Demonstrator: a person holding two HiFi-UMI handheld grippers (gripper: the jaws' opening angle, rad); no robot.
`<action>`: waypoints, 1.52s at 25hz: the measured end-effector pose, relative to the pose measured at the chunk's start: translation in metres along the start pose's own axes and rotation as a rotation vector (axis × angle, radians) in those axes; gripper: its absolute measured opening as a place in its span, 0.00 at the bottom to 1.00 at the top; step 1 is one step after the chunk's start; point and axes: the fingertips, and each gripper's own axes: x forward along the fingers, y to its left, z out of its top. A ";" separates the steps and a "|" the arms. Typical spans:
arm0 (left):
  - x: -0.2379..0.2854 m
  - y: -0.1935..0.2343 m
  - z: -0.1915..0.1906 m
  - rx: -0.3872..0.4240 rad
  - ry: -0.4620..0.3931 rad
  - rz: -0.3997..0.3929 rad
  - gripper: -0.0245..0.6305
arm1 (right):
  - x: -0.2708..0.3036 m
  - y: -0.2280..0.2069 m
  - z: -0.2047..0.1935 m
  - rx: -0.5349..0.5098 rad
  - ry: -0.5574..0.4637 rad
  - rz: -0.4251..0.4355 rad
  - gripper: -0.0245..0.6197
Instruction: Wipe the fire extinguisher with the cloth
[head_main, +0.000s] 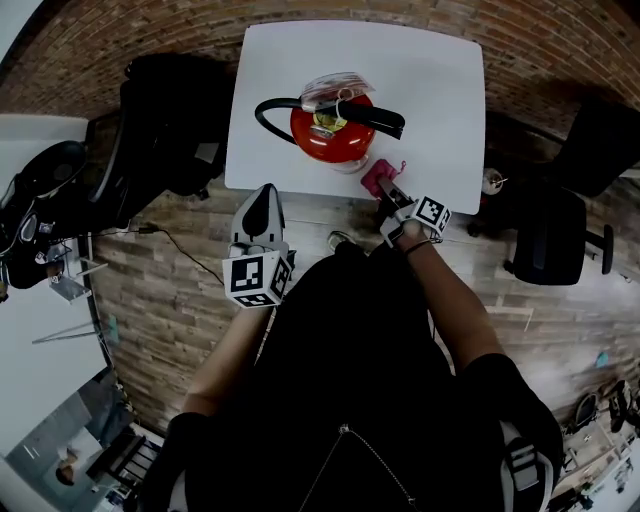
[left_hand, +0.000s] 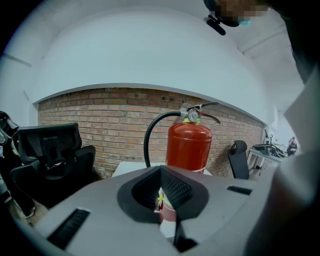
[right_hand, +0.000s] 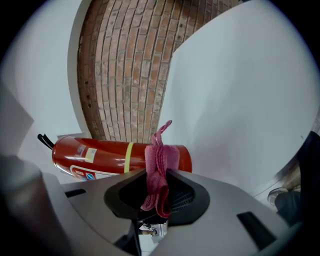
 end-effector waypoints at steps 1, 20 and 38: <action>-0.001 0.002 -0.001 0.004 0.002 -0.002 0.08 | 0.004 -0.006 -0.003 -0.002 -0.003 -0.007 0.20; -0.018 0.021 -0.020 0.034 0.039 0.001 0.08 | 0.039 -0.051 -0.018 -0.009 -0.123 -0.144 0.20; -0.017 0.012 -0.014 0.007 0.006 -0.024 0.08 | 0.031 0.010 -0.026 0.002 -0.099 -0.016 0.20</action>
